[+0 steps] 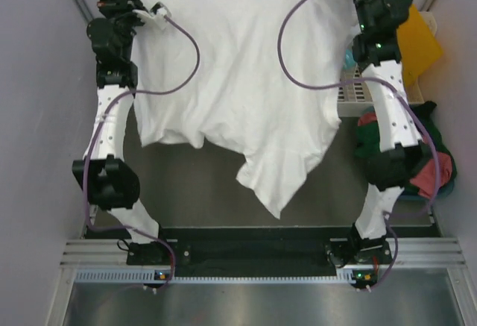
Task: Fold and stack the t-shirts
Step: Flatten out the tshirt
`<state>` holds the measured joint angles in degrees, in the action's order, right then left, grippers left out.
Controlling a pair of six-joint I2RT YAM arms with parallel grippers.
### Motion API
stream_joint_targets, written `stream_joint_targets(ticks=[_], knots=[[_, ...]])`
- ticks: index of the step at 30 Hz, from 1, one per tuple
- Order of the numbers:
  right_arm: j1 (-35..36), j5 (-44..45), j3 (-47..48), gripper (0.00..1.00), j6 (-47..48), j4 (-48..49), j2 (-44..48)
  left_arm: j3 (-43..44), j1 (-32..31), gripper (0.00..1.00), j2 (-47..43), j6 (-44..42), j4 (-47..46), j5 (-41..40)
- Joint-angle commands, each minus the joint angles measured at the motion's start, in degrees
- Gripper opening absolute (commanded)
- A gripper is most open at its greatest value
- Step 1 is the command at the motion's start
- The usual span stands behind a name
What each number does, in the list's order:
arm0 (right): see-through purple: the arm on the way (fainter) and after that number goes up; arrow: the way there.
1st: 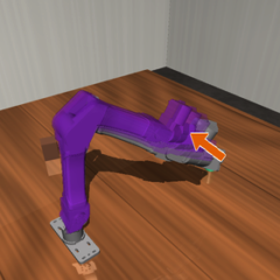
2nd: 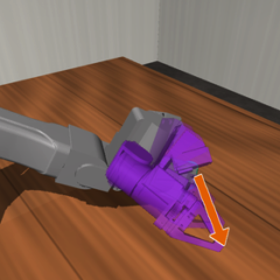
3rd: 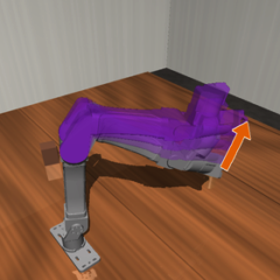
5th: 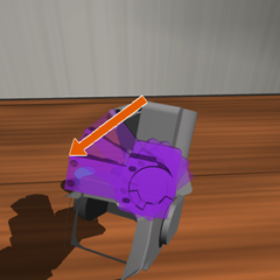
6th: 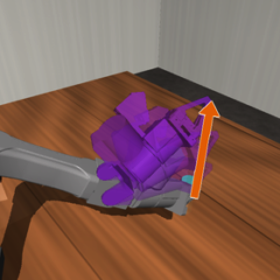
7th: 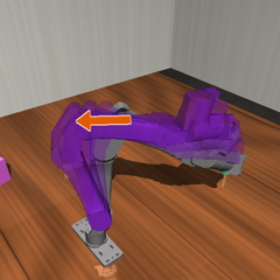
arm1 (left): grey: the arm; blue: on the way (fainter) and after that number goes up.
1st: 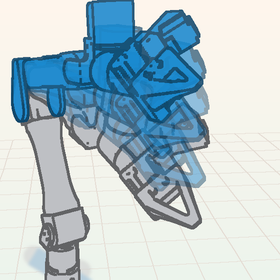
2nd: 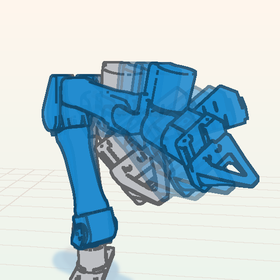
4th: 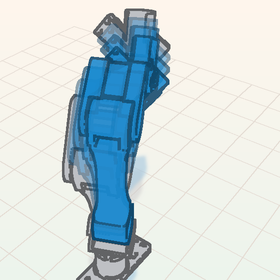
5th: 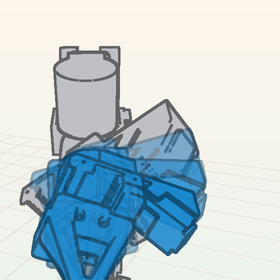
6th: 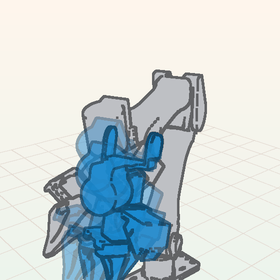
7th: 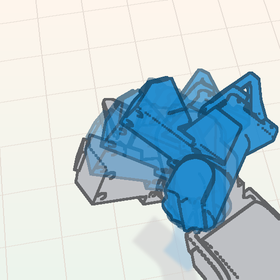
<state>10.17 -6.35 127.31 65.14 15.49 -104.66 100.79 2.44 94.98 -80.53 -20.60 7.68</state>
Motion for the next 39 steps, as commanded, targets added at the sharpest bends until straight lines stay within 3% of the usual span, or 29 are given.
stream_joint_targets(ticks=[1, 5, 6, 11, 15, 21, 22, 24, 26, 27, 30, 34, 39], knots=[[-2.9, 1.3, 14.7, 0.0, 3.0, 0.1, -11.0, 19.1, 2.6, 0.0, 13.6, -4.7, -0.4, -4.1], [-2.6, 1.5, 18.2, 0.0, 6.0, 7.3, -13.1, 34.6, 3.6, 0.0, 23.0, -6.7, -5.1, -5.3], [-2.5, 1.7, 18.0, 0.0, 5.7, 8.1, -11.7, 35.4, 3.7, 0.0, 23.5, -7.5, -11.2, -5.0], [-3.0, 1.6, 11.6, 0.0, 3.7, 9.2, -4.4, 29.2, 3.7, 0.0, 17.7, -7.0, -20.0, -6.2], [-2.9, 0.9, 1.5, 0.0, 0.8, 7.7, 4.6, 11.9, 3.7, 0.0, 8.6, -7.0, -30.5, -5.7], [-3.1, -7.7, -22.7, 0.0, -2.6, -9.4, 17.2, -25.0, 5.0, 0.0, -7.4, -6.5, -35.6, -1.0], [-3.1, -9.4, -25.9, 0.0, -0.7, -17.0, 18.4, -35.0, 5.5, 0.0, -11.7, -6.2, -34.1, 2.7], [-3.0, -12.9, -35.4, 0.0, 0.1, -22.2, 21.6, -48.5, 6.2, 0.0, -16.1, -4.8, -27.4, 5.7], [-2.7, -14.7, -42.3, 0.0, 1.6, -29.6, 22.7, -56.3, 6.2, 0.0, -22.4, -3.5, -21.3, 10.8], [-2.6, -15.2, -43.9, 0.0, 2.2, -32.1, 22.9, -62.4, 6.3, 0.0, -24.4, -3.2, -13.6, 12.2], [-1.7, -15.4, -46.9, 0.0, 4.0, -43.0, 21.5, -71.7, 6.2, 0.0, -30.8, -9.2, -0.7, 18.7], [-0.8, -15.1, -46.6, 0.0, 11.7, -60.7, 19.5, -75.3, 6.2, 0.0, -38.4, -12.5, 16.9, 23.6], [-0.6, -12.6, -45.9, 0.0, 19.6, -69.0, 18.4, -67.0, 6.1, 0.0, -39.2, -15.4, 38.4, 23.3]])
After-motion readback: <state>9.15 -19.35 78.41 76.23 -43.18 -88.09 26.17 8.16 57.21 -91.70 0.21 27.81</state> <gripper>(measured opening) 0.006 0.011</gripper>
